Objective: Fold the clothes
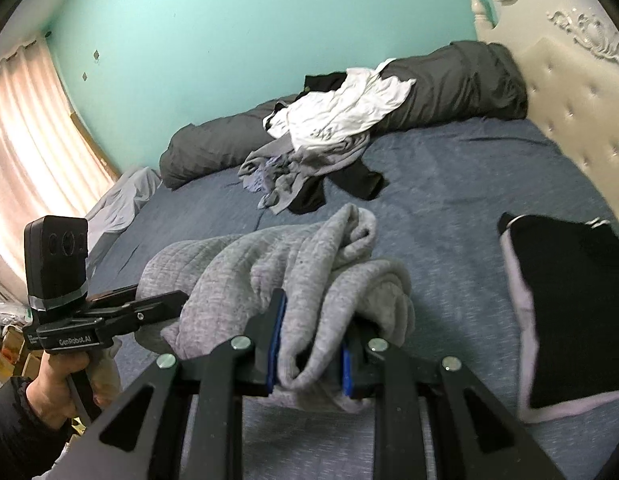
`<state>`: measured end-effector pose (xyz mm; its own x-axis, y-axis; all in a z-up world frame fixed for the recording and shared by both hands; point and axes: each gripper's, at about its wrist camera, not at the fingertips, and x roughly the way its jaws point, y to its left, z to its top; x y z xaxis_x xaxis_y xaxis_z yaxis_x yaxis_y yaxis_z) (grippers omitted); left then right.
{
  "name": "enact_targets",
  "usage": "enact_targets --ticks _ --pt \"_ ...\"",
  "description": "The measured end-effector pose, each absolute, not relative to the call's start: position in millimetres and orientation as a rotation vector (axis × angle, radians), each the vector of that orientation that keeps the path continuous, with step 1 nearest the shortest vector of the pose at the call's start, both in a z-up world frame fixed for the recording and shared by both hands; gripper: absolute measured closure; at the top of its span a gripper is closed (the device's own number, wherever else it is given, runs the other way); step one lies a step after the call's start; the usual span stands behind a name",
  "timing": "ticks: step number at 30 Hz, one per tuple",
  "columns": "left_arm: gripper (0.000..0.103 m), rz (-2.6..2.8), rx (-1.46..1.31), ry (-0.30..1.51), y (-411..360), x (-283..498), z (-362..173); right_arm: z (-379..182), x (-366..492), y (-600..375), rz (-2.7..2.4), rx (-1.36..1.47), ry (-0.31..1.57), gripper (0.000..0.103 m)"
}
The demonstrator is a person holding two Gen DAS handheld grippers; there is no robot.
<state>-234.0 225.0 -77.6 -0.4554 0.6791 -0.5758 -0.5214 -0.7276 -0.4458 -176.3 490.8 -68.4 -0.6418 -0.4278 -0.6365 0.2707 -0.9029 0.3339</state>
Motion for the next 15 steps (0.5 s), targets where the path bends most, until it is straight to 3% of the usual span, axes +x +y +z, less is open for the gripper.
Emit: enact_targets --ticks 15 --pt "0.051 2.128 -0.926 -0.175 379.4 -291.9 -30.4 -19.1 -214.8 622.0 -2.648 1.008 -0.272 0.081"
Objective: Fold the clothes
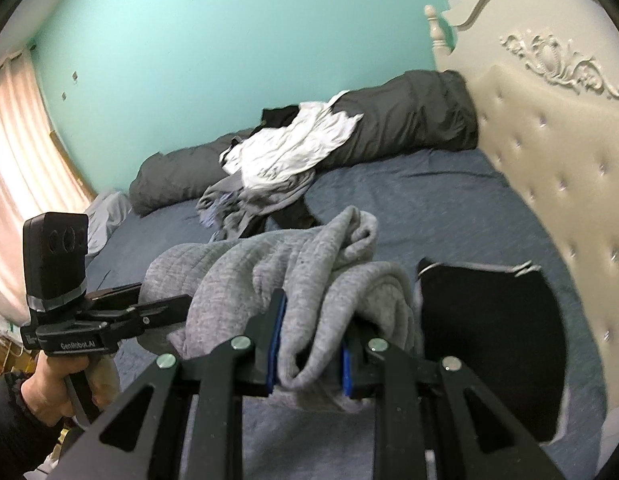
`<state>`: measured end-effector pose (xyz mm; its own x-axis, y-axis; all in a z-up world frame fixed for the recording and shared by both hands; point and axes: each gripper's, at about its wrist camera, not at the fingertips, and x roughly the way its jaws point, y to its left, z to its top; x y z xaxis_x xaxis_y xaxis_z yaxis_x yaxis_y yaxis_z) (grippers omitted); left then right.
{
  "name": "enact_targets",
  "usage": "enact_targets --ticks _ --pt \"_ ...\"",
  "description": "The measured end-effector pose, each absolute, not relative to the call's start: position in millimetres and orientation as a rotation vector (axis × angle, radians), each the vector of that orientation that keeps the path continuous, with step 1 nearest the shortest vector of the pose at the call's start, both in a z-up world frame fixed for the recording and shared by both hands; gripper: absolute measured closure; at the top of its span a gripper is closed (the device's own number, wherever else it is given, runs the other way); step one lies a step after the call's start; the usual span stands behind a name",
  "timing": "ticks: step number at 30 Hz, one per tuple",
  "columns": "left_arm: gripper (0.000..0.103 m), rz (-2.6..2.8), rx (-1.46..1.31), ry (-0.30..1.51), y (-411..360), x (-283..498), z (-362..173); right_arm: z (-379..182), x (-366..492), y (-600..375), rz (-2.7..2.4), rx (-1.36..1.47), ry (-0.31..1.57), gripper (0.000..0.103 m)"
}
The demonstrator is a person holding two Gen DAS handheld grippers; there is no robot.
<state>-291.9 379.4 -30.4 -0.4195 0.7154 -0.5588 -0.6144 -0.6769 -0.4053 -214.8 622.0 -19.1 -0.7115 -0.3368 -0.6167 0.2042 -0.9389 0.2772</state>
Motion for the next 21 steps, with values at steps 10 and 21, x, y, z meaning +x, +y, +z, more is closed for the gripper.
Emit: enact_targets --ticks 10,21 --pt "0.051 2.125 -0.863 -0.189 488.0 -360.3 -12.0 7.7 -283.1 708.9 -2.766 0.914 -0.235 0.081" --pt "0.051 2.150 -0.820 -0.155 568.5 -395.5 -32.8 -7.3 -326.9 771.8 -2.840 0.860 -0.163 0.081"
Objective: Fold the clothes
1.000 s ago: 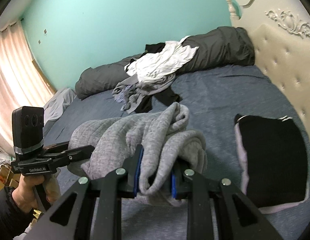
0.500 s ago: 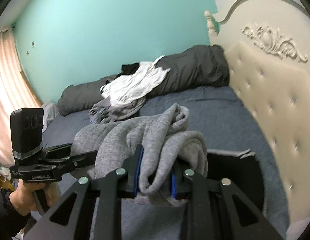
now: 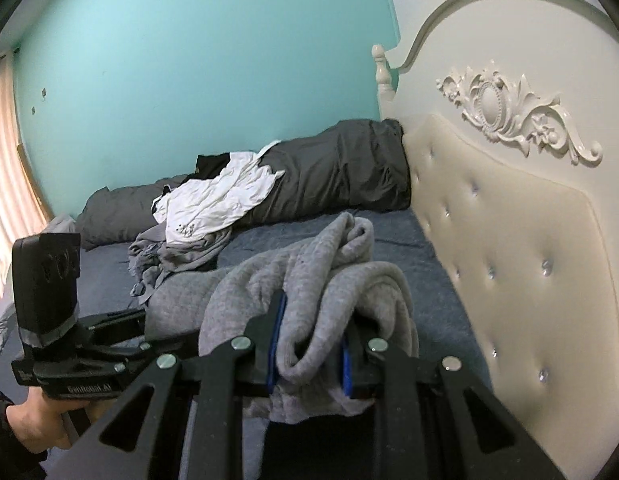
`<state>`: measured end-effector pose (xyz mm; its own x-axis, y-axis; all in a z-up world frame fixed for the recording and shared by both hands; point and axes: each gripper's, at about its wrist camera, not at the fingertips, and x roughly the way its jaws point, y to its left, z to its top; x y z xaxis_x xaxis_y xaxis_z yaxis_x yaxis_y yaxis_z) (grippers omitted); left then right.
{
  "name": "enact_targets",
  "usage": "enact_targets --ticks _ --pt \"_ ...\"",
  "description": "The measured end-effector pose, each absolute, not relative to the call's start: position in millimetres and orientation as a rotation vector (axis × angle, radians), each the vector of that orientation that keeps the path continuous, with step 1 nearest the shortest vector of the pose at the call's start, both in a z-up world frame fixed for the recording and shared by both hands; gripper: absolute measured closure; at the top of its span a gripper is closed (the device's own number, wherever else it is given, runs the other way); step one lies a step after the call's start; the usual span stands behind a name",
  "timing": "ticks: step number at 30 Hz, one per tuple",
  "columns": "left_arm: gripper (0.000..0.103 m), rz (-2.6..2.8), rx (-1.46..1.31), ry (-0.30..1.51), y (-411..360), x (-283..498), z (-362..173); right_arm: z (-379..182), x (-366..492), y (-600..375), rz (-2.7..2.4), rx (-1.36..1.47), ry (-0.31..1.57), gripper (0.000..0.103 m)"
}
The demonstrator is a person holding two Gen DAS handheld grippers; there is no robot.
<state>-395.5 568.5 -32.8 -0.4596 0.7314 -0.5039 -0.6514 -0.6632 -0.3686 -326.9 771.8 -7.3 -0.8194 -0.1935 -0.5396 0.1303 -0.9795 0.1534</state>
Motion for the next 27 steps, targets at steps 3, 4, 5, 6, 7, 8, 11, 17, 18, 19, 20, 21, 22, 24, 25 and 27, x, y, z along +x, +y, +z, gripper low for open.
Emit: enact_targets --ticks 3,4,5,6,7,8,11,17,18,19,20,21,22,24,25,27 --pt "0.051 2.153 -0.803 -0.151 579.7 -400.1 -37.5 -11.8 -331.4 782.2 -2.845 0.845 -0.147 0.081" --pt "0.051 2.152 -0.810 -0.159 582.5 -402.2 -40.8 -14.3 -332.9 784.8 -2.846 0.847 -0.143 0.081" --pt "0.051 2.153 -0.814 -0.162 585.3 -403.4 -44.5 -16.9 -334.2 787.1 -2.847 0.850 -0.140 0.081" --pt "0.051 2.155 -0.818 -0.161 588.4 -404.1 -48.6 -20.4 -334.4 788.7 -2.850 0.854 -0.140 0.081" --pt "0.051 2.155 -0.820 -0.160 591.6 -404.3 -52.8 -24.8 -334.4 790.8 -2.858 0.858 -0.142 0.081" --pt "0.051 2.152 -0.823 -0.160 594.3 -404.0 -56.6 -29.3 -334.1 793.1 -2.864 0.862 -0.147 0.081" --pt "0.051 2.136 -0.845 -0.154 602.3 -401.4 -69.2 -46.3 -327.6 804.2 -2.864 0.880 -0.190 0.081" --pt "0.051 2.081 -0.908 -0.145 610.0 -379.2 -93.4 -80.5 -302.8 819.2 -2.830 0.976 -0.244 0.081" --pt "0.051 2.072 -0.913 -0.149 610.3 -373.6 -96.1 -83.8 -297.1 821.1 -2.822 0.988 -0.252 0.081" --pt "0.051 2.063 -0.918 -0.152 610.3 -367.1 -99.2 -86.1 -290.5 823.1 -2.814 0.999 -0.263 0.081" --pt "0.051 2.053 -0.928 -0.157 610.2 -360.3 -102.6 -88.6 -283.3 825.3 -2.805 1.013 -0.277 0.081" --pt "0.051 2.044 -0.939 -0.163 609.9 -353.9 -106.0 -91.2 -277.0 827.1 -2.794 1.029 -0.287 0.081" --pt "0.051 2.037 -0.949 -0.173 609.2 -348.3 -109.4 -94.7 -270.5 828.6 -2.783 1.046 -0.292 0.081" --pt "0.051 2.021 -0.979 -0.193 608.1 -337.8 -117.8 -102.9 -258.7 831.7 -2.763 1.084 -0.319 0.081" --pt "0.051 2.014 -0.995 -0.202 607.3 -333.0 -122.2 -107.7 -253.2 832.9 -2.750 1.109 -0.337 0.081" --pt "0.051 2.002 -1.025 -0.213 604.8 -324.2 -131.0 -117.9 -243.1 833.8 -2.724 1.164 -0.368 0.081"
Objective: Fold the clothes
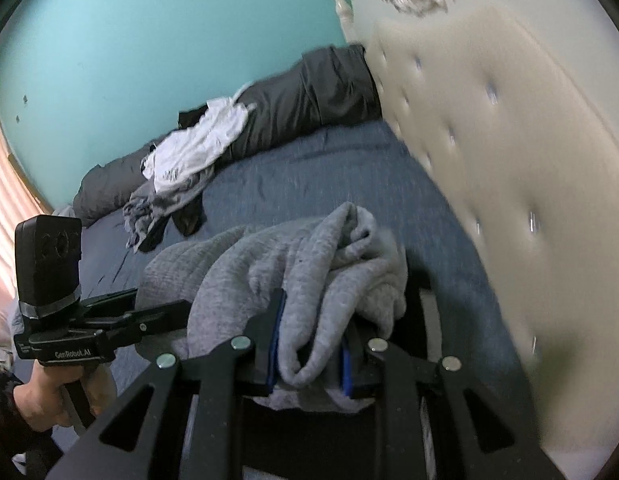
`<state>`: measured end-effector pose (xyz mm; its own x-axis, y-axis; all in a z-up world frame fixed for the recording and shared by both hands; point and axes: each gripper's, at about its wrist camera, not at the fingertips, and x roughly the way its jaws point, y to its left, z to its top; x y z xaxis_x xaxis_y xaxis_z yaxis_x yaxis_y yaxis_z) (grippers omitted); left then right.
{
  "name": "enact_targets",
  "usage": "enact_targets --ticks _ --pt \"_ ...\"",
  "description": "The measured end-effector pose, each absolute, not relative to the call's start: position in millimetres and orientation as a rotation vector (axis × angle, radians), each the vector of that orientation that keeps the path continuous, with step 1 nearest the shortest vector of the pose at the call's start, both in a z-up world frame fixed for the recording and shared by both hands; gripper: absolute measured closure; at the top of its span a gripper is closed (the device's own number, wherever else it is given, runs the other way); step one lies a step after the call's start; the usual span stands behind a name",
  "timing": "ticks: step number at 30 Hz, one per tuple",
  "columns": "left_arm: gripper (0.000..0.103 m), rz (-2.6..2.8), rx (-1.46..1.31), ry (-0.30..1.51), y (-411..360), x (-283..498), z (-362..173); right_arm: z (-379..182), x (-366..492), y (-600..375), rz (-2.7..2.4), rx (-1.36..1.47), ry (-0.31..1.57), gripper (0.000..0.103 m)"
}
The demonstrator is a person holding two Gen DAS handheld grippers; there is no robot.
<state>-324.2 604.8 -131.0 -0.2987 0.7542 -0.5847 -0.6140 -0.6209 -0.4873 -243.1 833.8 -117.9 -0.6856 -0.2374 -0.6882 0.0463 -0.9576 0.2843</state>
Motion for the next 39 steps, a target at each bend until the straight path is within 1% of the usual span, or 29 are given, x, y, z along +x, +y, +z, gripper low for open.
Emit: enact_targets --ticks 4,8,14,19,20,21,24,29,32,34,35,37,38,39 --pt "0.051 1.979 -1.091 -0.248 598.6 -307.3 -149.6 -135.5 -223.8 834.7 -2.686 1.212 -0.443 0.081" --pt "0.051 1.961 -1.151 -0.240 595.0 -296.4 -163.9 -153.8 -211.9 835.0 -2.648 1.281 -0.505 0.081" --pt "0.050 1.908 -1.265 -0.303 585.8 -291.1 -186.6 -179.5 -197.9 843.7 -2.615 1.359 -0.625 0.080" --pt "0.046 1.880 -1.326 -0.339 572.0 -288.1 -201.3 -195.1 -191.8 850.2 -2.619 1.427 -0.703 0.075" --pt "0.046 1.875 -1.330 -0.354 567.5 -287.5 -200.7 -194.0 -189.3 850.9 -2.632 1.432 -0.694 0.075" --pt "0.046 1.878 -1.326 -0.359 563.3 -286.8 -198.3 -192.3 -186.7 851.8 -2.649 1.437 -0.681 0.072" --pt "0.046 1.916 -1.286 -0.342 546.1 -281.4 -184.4 -178.5 -178.4 856.9 -2.743 1.438 -0.621 0.072" --pt "0.046 2.008 -1.145 -0.227 541.8 -276.6 -150.7 -140.1 -164.3 851.1 -2.877 1.236 -0.550 0.071" --pt "0.046 2.001 -1.101 -0.170 559.2 -274.1 -143.7 -130.9 -175.9 824.1 -2.841 1.203 -0.437 0.072" --pt "0.046 2.008 -1.082 -0.107 572.0 -270.5 -146.0 -134.5 -186.2 809.4 -2.815 1.224 -0.390 0.079" --pt "0.046 2.005 -1.087 -0.080 579.3 -269.7 -150.0 -139.9 -192.3 804.6 -2.810 1.252 -0.369 0.087" --pt "0.046 2.010 -1.103 -0.032 589.2 -268.5 -160.9 -152.2 -199.2 801.5 -2.819 1.314 -0.325 0.092" --pt "0.046 2.018 -1.108 -0.015 590.7 -267.8 -166.7 -159.0 -201.3 801.5 -2.834 1.342 -0.296 0.097" --pt "0.047 2.022 -1.111 -0.003 590.8 -267.3 -171.4 -165.8 -203.4 801.9 -2.848 1.371 -0.270 0.099"
